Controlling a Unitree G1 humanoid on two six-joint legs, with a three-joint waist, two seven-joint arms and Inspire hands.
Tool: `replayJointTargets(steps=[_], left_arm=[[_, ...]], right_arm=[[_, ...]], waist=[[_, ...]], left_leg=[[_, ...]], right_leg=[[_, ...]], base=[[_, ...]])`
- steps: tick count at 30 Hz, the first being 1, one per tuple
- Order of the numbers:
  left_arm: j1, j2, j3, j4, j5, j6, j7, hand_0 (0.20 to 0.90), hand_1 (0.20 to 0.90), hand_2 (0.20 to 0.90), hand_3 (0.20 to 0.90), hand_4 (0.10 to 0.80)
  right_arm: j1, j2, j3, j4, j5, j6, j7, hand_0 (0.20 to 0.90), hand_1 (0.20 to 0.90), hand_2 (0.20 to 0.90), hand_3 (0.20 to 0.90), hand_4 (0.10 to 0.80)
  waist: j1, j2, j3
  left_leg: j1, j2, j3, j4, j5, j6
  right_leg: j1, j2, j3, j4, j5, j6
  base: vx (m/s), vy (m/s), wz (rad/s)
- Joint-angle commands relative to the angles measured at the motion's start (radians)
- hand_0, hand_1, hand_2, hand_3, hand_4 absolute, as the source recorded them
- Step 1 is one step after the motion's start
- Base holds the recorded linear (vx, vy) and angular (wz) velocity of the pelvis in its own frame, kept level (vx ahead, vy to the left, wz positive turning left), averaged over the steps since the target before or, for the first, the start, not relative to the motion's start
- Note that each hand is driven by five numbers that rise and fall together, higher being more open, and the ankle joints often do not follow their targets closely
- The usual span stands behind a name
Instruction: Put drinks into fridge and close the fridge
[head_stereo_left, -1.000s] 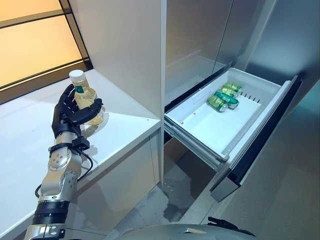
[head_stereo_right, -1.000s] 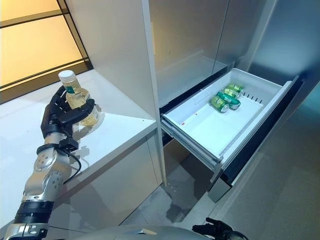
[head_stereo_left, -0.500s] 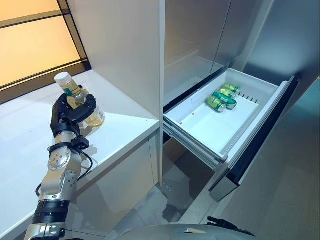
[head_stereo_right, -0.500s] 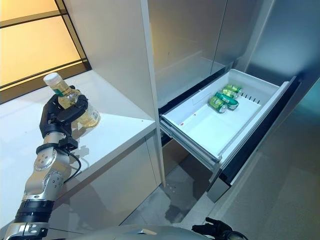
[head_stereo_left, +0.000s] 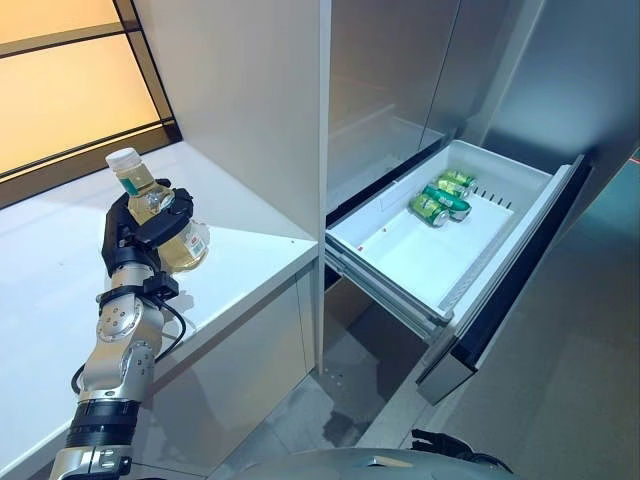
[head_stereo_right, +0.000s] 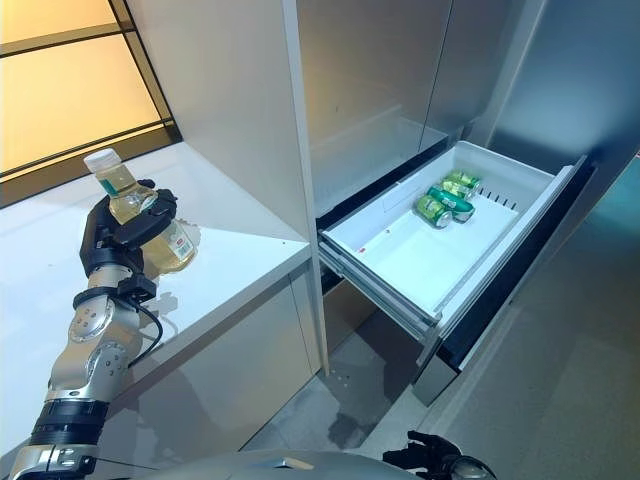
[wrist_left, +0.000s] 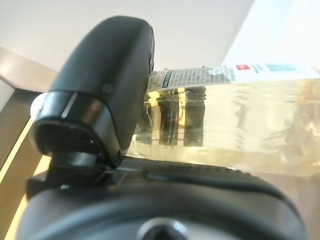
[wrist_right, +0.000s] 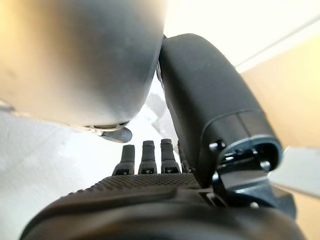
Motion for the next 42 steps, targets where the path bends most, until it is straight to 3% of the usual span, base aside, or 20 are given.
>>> replayJointTargets(steps=[1,10,17,29,42], left_arm=[[-0.214,0.081,0.009,-0.052,0.001,-0.144,-0.032,0.300,0.300,0.300,0.200,0.100],[-0.226,0.080,-0.033,-0.093,0.010,-0.134,-0.046,0.300,0.300,0.300,0.200,0.100],[-0.214,0.075,-0.052,-0.110,0.019,-0.152,-0.048,0.300,0.300,0.300,0.200,0.100],[-0.184,0.046,-0.083,-0.126,0.045,-0.216,-0.047,0.300,0.300,0.300,0.200,0.100],[-0.196,0.032,-0.128,-0.136,0.063,-0.250,-0.041,0.300,0.300,0.300,0.200,0.100]], right_arm=[[-0.010,-0.046,0.122,-0.011,-0.191,-0.014,0.046,0.900,0.900,0.900,0.900,0.800],[-0.059,-0.082,0.286,-0.197,-0.421,-0.039,0.162,0.900,0.900,0.900,0.900,0.800],[-0.077,-0.108,0.350,-0.359,-0.505,-0.040,0.239,0.900,0.900,0.900,0.900,0.800],[-0.138,-0.189,0.359,-0.619,-0.482,-0.078,0.305,0.900,0.900,0.900,0.900,0.800],[-0.316,-0.278,0.383,-0.850,-0.439,-0.195,0.524,0.900,0.900,0.900,0.900,0.800]], waist=[[-0.003,0.000,-0.007],[0.017,-0.003,-0.010],[0.026,-0.006,-0.009],[0.031,-0.015,-0.004],[0.046,-0.030,0.002]], left_leg=[[-0.010,-0.101,0.002,0.006,-0.113,0.063],[-0.019,-0.105,-0.014,0.006,-0.108,0.058],[-0.022,-0.106,-0.021,0.006,-0.103,0.055],[-0.026,-0.111,-0.025,0.006,-0.093,0.052],[-0.029,-0.117,-0.023,0.006,-0.083,0.054]], right_leg=[[0.021,0.045,0.043,0.011,-0.087,0.012],[0.021,0.041,0.027,0.010,-0.089,0.012],[0.022,0.037,0.018,0.010,-0.088,0.013],[0.018,0.033,0.019,0.010,-0.075,0.015],[0.017,0.029,0.017,0.010,-0.064,0.016]], base=[[0.000,0.000,0.00],[-0.010,0.000,0.02],[-0.020,0.008,0.05],[-0.035,0.022,0.02],[-0.044,0.024,0.00]])
